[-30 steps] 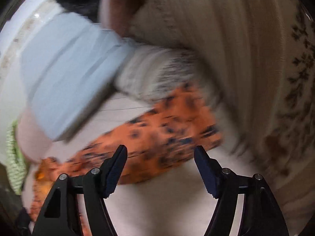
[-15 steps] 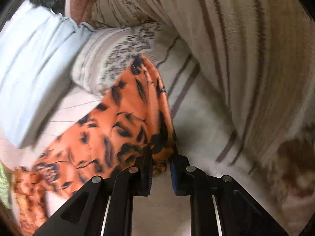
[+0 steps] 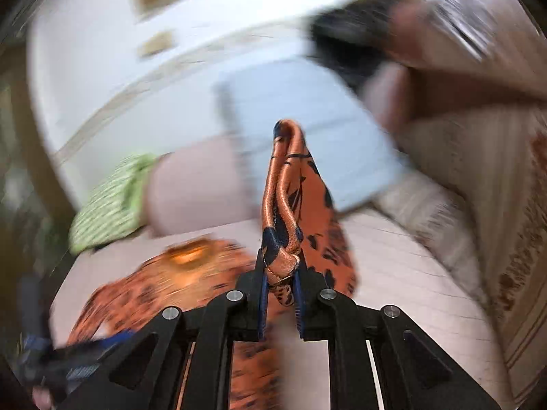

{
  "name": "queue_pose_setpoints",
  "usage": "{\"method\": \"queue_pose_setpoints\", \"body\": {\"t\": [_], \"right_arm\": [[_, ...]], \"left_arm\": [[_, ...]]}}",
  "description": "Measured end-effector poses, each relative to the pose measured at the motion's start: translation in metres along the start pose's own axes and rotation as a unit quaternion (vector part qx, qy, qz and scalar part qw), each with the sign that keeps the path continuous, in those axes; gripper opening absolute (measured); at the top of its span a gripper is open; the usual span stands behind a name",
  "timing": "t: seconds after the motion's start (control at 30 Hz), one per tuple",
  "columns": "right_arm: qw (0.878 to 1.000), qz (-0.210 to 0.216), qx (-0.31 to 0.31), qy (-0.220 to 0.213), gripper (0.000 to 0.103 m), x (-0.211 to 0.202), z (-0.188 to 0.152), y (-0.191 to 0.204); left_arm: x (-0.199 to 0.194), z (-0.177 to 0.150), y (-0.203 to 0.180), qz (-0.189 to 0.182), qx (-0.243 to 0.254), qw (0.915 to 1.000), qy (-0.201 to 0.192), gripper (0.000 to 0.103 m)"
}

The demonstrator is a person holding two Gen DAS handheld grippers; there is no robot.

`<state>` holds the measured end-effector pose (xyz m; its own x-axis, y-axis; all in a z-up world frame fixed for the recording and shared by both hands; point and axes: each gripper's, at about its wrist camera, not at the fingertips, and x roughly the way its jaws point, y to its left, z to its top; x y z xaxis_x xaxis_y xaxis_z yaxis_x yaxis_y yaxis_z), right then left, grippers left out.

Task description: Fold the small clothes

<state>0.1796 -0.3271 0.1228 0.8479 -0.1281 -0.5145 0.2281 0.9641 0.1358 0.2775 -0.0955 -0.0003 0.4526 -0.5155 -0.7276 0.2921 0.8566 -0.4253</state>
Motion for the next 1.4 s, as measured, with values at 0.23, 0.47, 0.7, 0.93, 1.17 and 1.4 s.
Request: {"method": "queue_pose_setpoints", "body": {"t": [0.23, 0.47, 0.7, 0.93, 1.17, 1.4], "right_arm": [[0.983, 0.139, -0.098, 0.064, 0.013, 0.003, -0.078, 0.143], [0.937, 0.198, -0.171, 0.23, 0.017, 0.09, -0.207, 0.217], [0.925, 0.194, -0.164, 0.284, 0.067, 0.082, -0.213, 0.195], [0.961, 0.138, -0.05, 0.236, 0.077, 0.063, -0.131, 0.12], [0.974, -0.026, 0.047, 0.219, 0.064, 0.176, -0.037, 0.056], [0.962, -0.043, 0.045, 0.264, 0.004, 0.214, -0.026, 0.057]], "left_arm": [[-0.067, -0.024, 0.114, 0.018, -0.087, 0.9957, -0.029, 0.07], [-0.072, -0.063, 0.201, 0.037, -0.175, 0.9839, -0.009, 0.07], [-0.027, -0.064, 0.191, 0.018, -0.159, 0.9855, 0.057, 0.07], [0.004, -0.082, 0.169, 0.056, -0.104, 0.9851, 0.126, 0.068], [0.027, -0.089, 0.141, 0.122, -0.04, 0.9838, 0.125, 0.023], [-0.028, -0.085, 0.156, 0.081, -0.108, 0.9867, 0.091, 0.002]]}}
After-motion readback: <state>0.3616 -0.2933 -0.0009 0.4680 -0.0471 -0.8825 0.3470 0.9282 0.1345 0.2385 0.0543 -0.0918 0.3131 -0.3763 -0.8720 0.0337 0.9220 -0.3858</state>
